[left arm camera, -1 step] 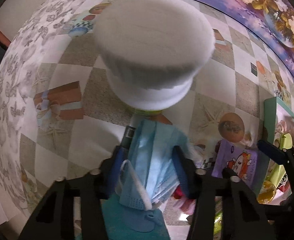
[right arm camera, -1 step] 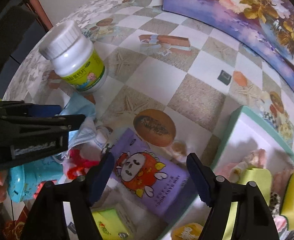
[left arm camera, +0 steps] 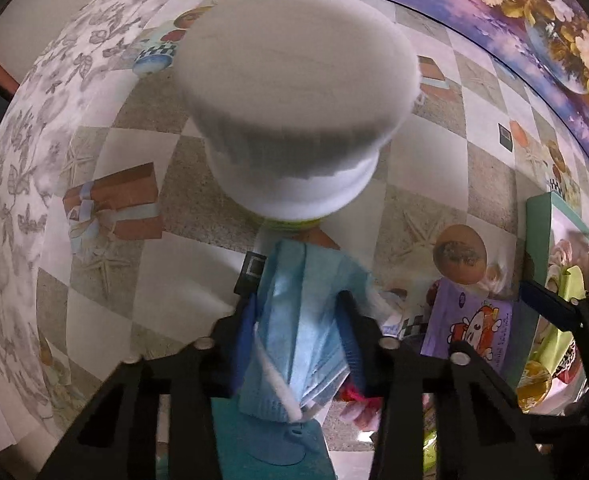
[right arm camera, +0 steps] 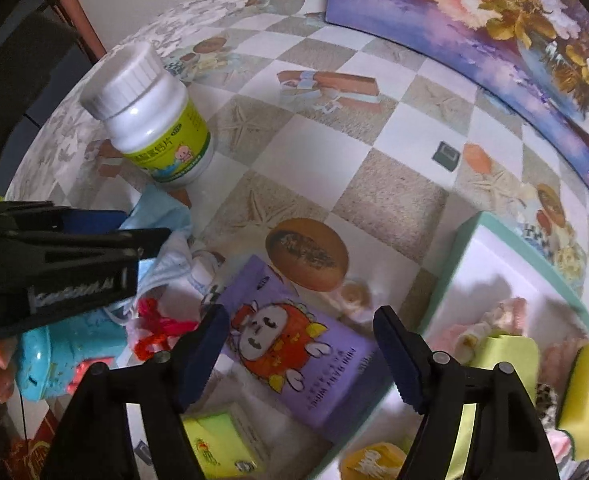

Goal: Organize soft objects
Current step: 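Lower the left tool over the blue mask while the right tool reaches the purple wipes pack, then close the left tool on the blue mask while the right tool grasps the purple wipes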

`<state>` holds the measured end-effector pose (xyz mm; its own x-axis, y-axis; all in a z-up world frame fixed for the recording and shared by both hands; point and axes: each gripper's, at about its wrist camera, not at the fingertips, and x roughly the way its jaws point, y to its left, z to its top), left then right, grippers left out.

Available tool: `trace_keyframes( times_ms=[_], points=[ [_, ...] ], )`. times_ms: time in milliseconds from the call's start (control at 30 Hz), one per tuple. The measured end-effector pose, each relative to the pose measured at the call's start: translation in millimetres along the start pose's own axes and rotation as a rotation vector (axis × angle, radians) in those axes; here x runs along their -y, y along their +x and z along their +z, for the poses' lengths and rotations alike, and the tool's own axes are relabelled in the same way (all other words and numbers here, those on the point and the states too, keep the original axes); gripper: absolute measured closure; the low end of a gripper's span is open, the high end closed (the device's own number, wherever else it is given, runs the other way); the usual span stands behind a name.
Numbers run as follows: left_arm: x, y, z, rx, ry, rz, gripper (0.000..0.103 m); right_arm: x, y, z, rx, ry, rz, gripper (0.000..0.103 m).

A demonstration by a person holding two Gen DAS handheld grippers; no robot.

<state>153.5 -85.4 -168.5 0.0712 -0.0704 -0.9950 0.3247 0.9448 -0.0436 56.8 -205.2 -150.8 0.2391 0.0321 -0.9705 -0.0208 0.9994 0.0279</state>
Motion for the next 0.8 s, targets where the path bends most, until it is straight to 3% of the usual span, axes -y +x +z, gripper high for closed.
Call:
trace_keyframes(
  times_ms=[133,300,633,800],
  points=[
    [7.4,0.5,0.8,0.011,0.011,0.002,0.077,-2.9,-0.1,-7.8,-0.025,-0.039,0.01,0.025],
    [5.4,-3.8,-1.5,0.035,-0.017,-0.015,0.083,-16.9,5.1,-15.7,-0.062,-0.12,-0.014,0.025],
    [-8.4,-12.6,-8.0,0.048,-0.032,-0.03,0.083,-39.1,15.7,-23.5,-0.06,-0.203,-0.089,0.025],
    [-22.1,-19.0,-8.5,0.044,-0.036,-0.037,0.083,-34.1,16.8,-14.9,-0.031,-0.113,-0.064,0.027]
  ],
)
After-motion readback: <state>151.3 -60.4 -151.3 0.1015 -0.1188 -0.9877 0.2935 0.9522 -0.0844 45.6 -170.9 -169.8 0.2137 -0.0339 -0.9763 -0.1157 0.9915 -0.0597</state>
